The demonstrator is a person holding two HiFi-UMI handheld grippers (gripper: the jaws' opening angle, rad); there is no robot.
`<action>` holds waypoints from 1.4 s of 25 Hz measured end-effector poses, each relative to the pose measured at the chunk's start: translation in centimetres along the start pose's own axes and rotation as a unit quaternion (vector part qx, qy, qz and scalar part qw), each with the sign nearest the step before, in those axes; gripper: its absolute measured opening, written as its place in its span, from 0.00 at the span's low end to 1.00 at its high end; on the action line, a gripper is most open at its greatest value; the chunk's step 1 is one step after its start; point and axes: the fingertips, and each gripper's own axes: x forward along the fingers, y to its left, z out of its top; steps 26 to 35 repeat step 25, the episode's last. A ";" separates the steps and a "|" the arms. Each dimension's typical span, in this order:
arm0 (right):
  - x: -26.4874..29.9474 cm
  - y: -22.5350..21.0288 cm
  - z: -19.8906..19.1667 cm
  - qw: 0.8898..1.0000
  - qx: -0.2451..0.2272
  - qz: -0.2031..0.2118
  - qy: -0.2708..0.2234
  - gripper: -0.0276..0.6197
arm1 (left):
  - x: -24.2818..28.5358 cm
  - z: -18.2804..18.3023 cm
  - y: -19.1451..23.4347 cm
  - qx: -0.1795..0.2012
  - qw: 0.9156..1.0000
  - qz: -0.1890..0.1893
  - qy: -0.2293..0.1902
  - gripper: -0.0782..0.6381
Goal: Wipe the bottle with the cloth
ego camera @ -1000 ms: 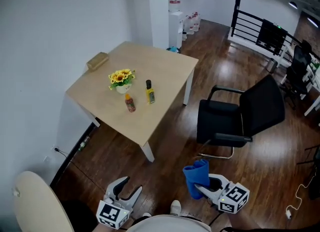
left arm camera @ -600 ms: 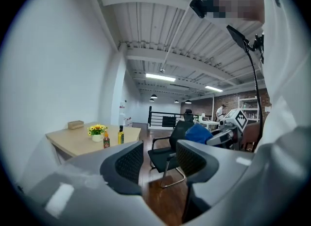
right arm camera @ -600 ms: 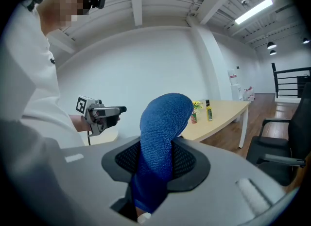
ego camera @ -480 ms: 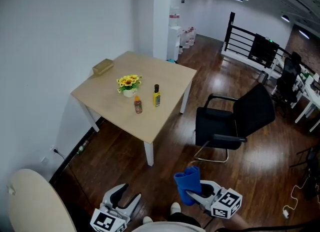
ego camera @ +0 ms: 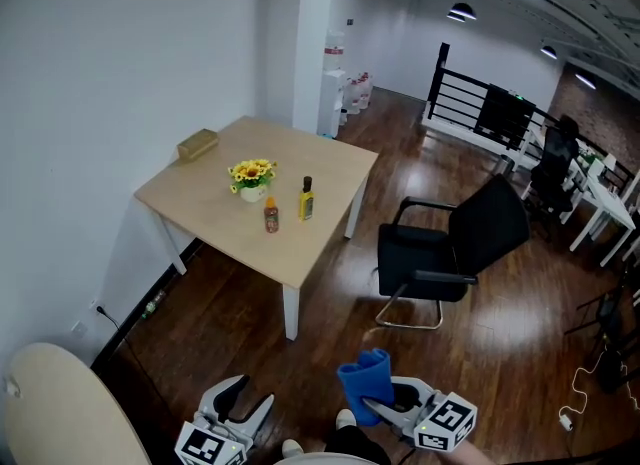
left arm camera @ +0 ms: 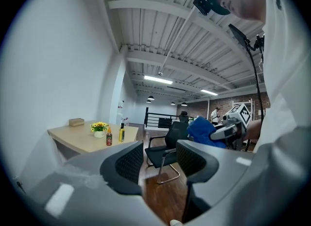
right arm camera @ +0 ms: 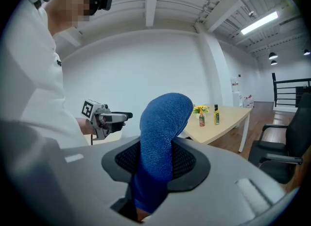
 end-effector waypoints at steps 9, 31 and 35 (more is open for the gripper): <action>0.0 2.3 -0.1 1.000 -0.003 -0.007 -0.005 0.26 | -2.3 -0.2 -0.3 -0.003 1.000 -0.007 -0.006 0.42; 1.5 3.3 0.3 1.000 -0.017 0.014 -0.001 0.26 | -2.7 -1.5 -2.1 0.003 0.999 -0.043 0.024 0.42; 1.5 3.3 0.3 1.000 -0.017 0.014 -0.001 0.26 | -2.7 -1.5 -2.1 0.003 0.999 -0.043 0.024 0.42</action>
